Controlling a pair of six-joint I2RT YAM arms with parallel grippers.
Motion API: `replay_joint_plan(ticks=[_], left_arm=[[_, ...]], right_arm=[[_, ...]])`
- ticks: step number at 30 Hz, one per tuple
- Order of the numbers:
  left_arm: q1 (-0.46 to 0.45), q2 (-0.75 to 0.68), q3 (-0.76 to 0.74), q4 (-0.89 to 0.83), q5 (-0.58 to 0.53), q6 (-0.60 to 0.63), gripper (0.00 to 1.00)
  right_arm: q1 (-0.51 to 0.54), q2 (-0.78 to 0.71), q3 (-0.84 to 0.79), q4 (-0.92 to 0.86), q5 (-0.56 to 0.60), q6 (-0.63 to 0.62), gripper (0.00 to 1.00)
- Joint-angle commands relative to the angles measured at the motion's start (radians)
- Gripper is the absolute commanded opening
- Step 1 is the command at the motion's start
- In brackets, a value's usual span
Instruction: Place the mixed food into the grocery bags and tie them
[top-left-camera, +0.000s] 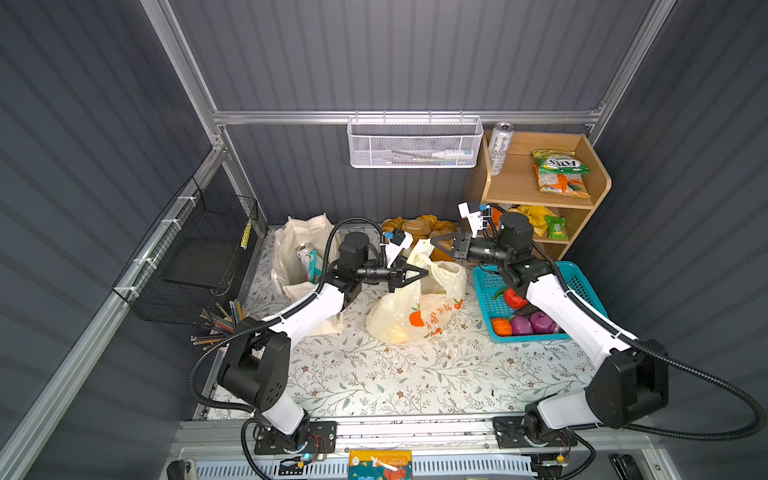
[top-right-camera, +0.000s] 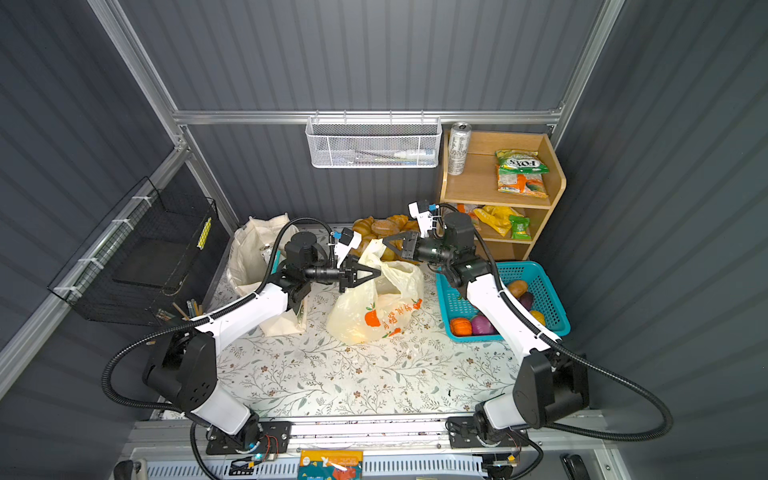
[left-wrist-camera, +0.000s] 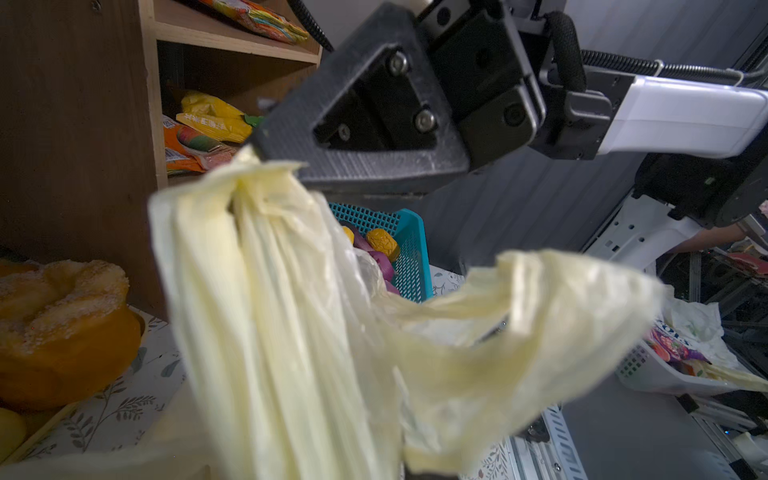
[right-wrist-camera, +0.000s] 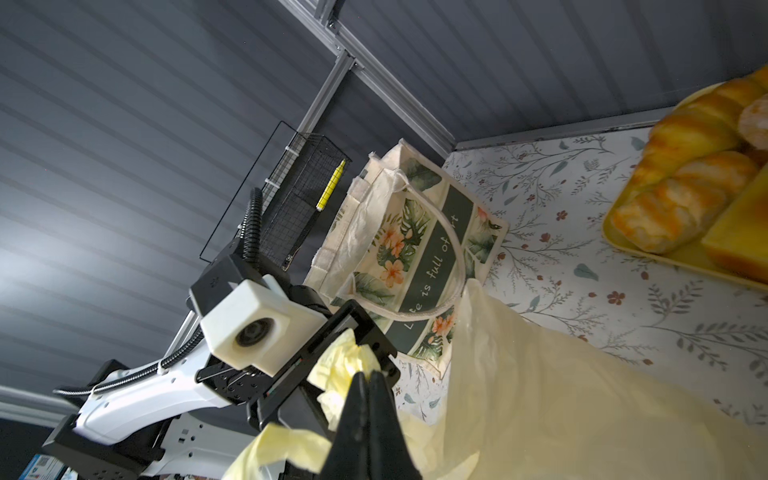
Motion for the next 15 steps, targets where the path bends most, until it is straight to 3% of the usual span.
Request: replay_joint_plan(ticks=[1, 6, 10, 12, 15], left_arm=[[0.004, 0.020, -0.031, 0.149, 0.011, -0.110, 0.18], [0.012, 0.008, -0.053, 0.128, -0.001, -0.118, 0.17], [0.016, -0.046, -0.027, -0.125, -0.058, -0.003, 0.22], [0.017, -0.097, -0.005, -0.321, -0.146, 0.108, 0.25], [0.021, -0.188, -0.014, -0.471, -0.332, 0.200, 0.31]], right_arm=[[-0.001, -0.019, -0.021, -0.029, 0.062, -0.029, 0.00], [0.027, -0.022, -0.089, 0.002, 0.120, -0.017, 0.00], [0.031, -0.015, -0.119, 0.035, 0.156, -0.003, 0.00], [0.032, -0.014, -0.112, 0.031, 0.174, -0.006, 0.00], [0.030, -0.008, -0.090, 0.014, 0.212, -0.014, 0.00]])
